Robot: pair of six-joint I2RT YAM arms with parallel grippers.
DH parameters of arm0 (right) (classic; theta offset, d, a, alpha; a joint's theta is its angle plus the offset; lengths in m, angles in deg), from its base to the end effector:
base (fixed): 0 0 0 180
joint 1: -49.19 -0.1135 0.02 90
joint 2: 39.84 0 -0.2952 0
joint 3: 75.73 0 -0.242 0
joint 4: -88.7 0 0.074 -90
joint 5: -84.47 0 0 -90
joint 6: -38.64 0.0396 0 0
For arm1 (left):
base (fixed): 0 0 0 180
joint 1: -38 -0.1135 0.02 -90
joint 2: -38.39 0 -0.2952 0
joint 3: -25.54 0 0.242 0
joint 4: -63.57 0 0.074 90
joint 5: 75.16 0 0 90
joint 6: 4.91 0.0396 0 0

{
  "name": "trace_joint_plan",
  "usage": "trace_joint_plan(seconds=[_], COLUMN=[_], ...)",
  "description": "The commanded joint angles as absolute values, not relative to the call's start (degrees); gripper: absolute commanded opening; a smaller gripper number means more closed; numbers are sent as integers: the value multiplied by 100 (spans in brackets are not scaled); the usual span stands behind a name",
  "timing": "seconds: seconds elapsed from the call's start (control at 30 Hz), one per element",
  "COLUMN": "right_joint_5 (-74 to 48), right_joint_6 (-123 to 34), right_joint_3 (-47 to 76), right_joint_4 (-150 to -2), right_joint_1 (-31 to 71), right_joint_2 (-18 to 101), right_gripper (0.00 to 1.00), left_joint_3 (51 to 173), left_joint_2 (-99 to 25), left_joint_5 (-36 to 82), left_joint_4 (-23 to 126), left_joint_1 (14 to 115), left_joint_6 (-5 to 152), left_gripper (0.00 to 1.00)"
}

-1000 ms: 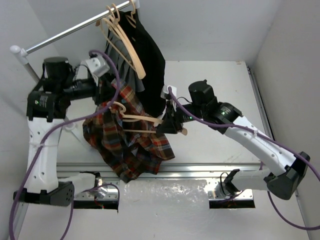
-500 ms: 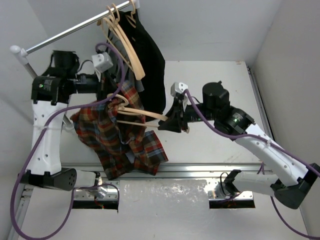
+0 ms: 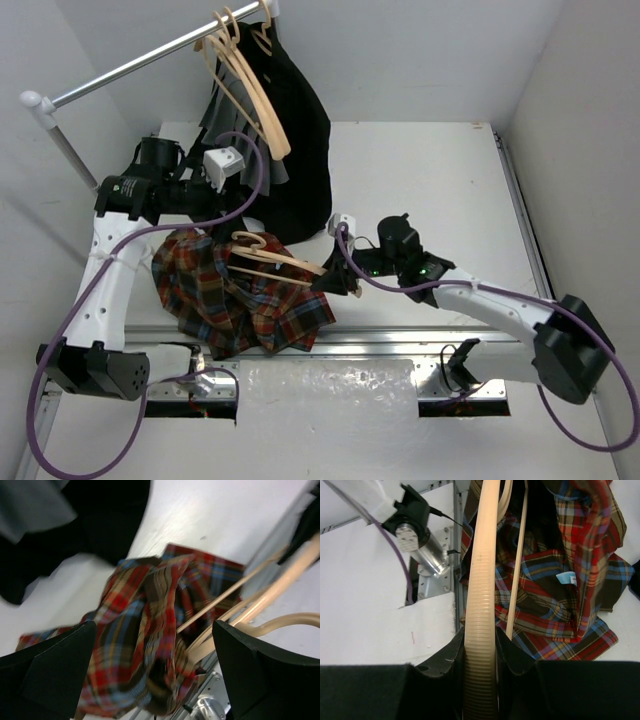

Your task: Place the shirt on the hanger

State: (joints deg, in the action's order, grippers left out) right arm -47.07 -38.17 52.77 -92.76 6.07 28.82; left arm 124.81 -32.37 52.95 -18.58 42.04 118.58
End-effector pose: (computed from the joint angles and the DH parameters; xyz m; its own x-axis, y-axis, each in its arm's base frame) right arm 0.1598 0.1857 0.2890 -0.4154 -0.1550 -0.8963 -0.9067 0.1493 0.3944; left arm 0.1955 -0.0383 0.4230 -0.4380 0.4662 -0.7687 0.7939 0.6018 -0.0874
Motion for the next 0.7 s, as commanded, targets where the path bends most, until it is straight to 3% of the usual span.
trace_joint_plan(seconds=[0.0,0.1,0.2,0.23,0.3,0.37,0.47,0.67], right_joint_5=[-4306,-4297,-4253,-4253,-4244,-4288,-4306,-4359], right_joint_6=[-3308,-3229,-3159,-3141,-3106,-3062,-3053,-3009], right_joint_3=[5300,5326,5405,5440,5493,5511,5519,5590], right_joint_4=[-10366,-10559,-10744,-10797,-10876,-10903,-10894,-10964], right_joint_1=[656,656,656,656,656,647,656,647], right_joint_2=[3284,3486,3522,3513,3530,3539,3522,3487], right_gripper=[0,0,0,0,0,0,0,0], left_joint_3=[12461,12663,12647,12542,12085,11804,11390,10915], left_joint_2=[-2920,-2868,-2780,-2736,-2648,-2656,-2656,-2752], left_joint_5=[4517,4499,4525,4482,4490,4517,4298,4287], left_joint_4=[-1363,-1459,-1635,-1644,-1600,-1548,-1286,-695], left_joint_1=[4222,4222,4222,4222,4222,4222,4222,4222], left_joint_6=[11383,11347,11435,11505,11549,11567,11506,11146], left_gripper=[99,98,81,71,69,77,80,66])
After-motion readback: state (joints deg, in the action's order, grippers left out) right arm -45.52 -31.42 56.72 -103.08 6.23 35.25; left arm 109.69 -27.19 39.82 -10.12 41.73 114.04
